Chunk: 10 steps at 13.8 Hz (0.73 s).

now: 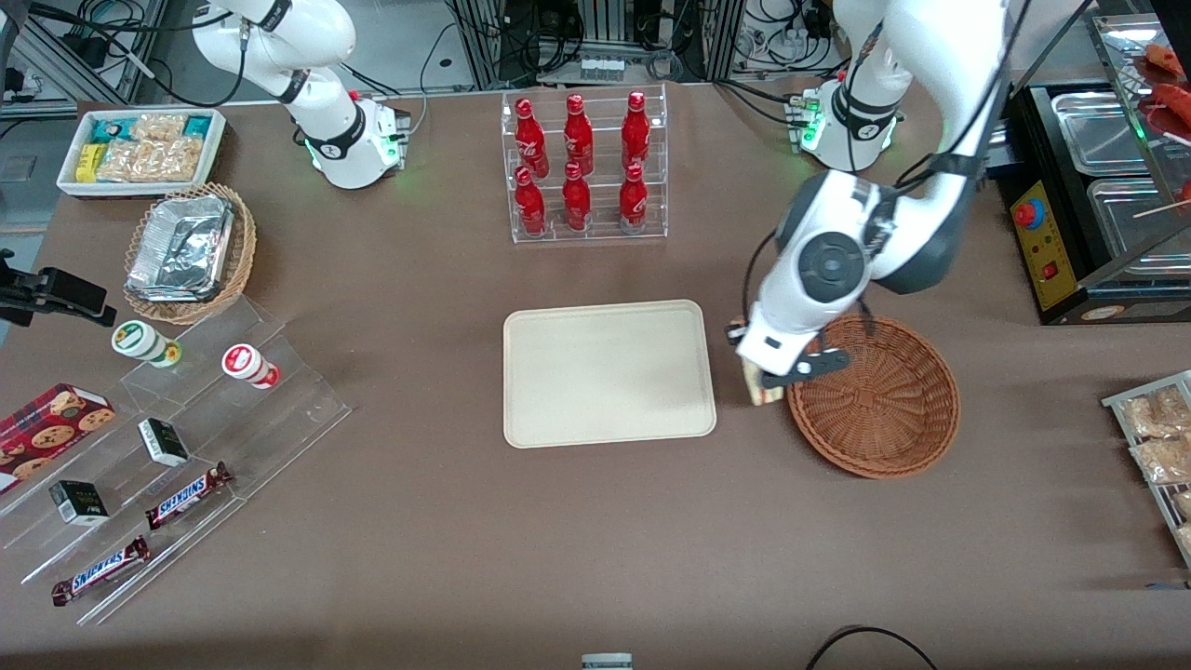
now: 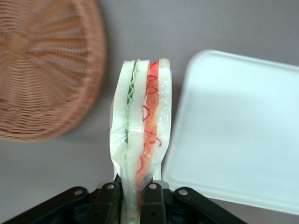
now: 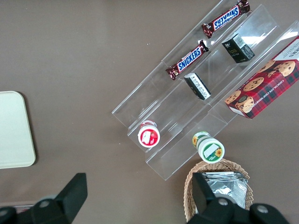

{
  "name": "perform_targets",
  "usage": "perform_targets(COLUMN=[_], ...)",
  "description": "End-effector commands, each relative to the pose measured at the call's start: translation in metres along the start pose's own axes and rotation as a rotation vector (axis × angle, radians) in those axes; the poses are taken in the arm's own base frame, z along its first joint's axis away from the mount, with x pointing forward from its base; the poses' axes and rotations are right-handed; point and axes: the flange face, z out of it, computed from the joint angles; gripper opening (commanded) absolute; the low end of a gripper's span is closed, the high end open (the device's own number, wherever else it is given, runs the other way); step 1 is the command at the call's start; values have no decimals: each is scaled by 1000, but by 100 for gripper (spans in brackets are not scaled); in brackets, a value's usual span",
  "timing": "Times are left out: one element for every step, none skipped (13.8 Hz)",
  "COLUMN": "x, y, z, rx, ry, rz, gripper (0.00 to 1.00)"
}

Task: Place sandwich from basket to tray
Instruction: 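Carry the held sandwich over the cream tray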

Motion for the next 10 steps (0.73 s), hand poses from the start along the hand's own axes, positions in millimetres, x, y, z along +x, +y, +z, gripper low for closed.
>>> perform_targets(x=[3,4,-3,-11,-16,-23,-26,-22,-18,-22], y=[62,84,109,133,146,159,174,183,189,194], z=[14,25,33,39,46,51,55,62,69,70], rx=[4,1,-4,-8,-6,-9,-31,-47,-50,-47], ry=[17,15,19,27,32,38,55,63,59,55], rz=[39,57,79,76,55,56,52,5,-34,-44], gripper=[0,0,0,0,0,0,0,0,0,0])
